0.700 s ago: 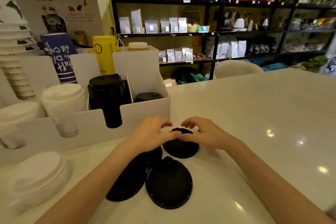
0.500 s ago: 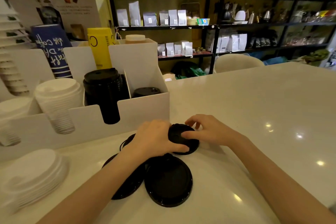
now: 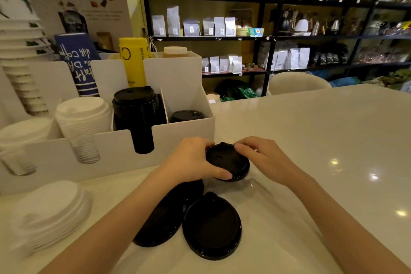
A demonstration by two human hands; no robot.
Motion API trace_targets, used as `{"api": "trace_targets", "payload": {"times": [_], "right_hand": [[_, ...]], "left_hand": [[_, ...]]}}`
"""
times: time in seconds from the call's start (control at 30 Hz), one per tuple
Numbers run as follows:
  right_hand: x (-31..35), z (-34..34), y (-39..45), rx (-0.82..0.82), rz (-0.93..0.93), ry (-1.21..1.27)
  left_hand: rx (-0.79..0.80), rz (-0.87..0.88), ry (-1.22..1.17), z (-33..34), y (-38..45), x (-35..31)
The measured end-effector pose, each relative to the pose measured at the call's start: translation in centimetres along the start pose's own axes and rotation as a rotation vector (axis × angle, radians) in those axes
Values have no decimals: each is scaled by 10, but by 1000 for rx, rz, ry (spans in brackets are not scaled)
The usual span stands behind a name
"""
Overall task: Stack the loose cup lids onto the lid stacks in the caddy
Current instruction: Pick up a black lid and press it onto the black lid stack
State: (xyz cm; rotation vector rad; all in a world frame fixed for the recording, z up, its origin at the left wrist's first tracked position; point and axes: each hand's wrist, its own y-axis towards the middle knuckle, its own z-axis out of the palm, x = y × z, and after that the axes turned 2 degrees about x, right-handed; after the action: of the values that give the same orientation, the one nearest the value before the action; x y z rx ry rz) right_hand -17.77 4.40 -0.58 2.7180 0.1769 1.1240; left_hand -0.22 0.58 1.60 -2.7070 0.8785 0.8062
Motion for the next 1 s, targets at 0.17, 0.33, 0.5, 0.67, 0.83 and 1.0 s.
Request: {"api": "trace_targets", "payload": {"times": [0.17, 0.33, 0.5, 0.67, 0.83, 1.0], "right_hand": [[27, -1, 6, -142, -94, 148], [66, -2, 25, -251, -248, 274], [105, 6, 55, -277, -371, 382], [133, 24, 77, -293, -466, 499], [140, 43, 94, -290, -474, 523], [133, 53, 103, -258, -461, 502]], "left_hand": [[-122, 66, -147, -42, -16, -4], [-289, 130, -256, -82, -35, -1], [-469, 139, -558, -114, -50, 17], [-708, 213, -586, -133, -54, 38], [-811, 244, -563, -140, -48, 57], [-900, 229, -524, -140, -34, 70]]}}
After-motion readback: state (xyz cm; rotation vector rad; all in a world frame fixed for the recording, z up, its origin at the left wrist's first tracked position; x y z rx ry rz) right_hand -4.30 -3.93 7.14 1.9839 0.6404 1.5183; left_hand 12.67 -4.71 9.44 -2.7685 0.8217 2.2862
